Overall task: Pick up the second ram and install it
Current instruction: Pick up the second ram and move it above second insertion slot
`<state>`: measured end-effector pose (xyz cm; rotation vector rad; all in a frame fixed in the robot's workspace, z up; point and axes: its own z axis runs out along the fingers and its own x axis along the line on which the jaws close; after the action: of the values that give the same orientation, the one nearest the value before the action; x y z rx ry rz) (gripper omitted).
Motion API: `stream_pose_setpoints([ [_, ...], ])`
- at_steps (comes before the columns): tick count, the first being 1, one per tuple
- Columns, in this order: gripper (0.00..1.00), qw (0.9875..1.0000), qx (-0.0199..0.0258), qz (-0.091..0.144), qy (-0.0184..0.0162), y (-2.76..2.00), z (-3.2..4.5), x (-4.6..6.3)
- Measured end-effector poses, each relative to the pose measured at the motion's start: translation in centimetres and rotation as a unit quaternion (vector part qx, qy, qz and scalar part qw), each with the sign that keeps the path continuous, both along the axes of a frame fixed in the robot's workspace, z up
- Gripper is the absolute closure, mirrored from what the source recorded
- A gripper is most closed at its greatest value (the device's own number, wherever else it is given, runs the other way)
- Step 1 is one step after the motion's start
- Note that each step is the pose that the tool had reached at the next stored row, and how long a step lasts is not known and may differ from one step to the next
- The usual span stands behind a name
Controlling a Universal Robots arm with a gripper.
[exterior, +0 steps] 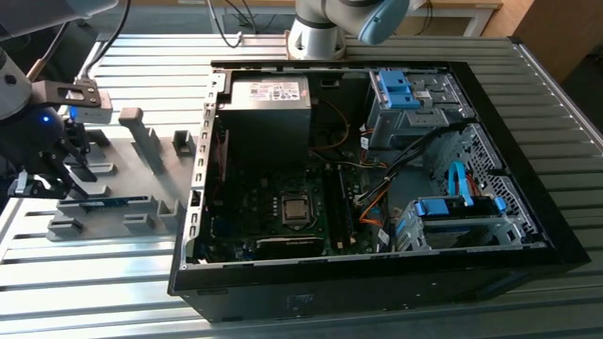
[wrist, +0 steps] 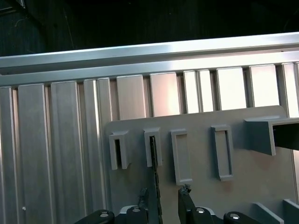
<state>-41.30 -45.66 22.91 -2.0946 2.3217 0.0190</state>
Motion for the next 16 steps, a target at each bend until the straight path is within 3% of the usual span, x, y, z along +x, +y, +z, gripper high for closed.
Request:
stream_pose_setpoints([
  [16,0.62,1.0000,-0.0005,-0.001,-0.0012,-0.12,-1.98,0.2],
])
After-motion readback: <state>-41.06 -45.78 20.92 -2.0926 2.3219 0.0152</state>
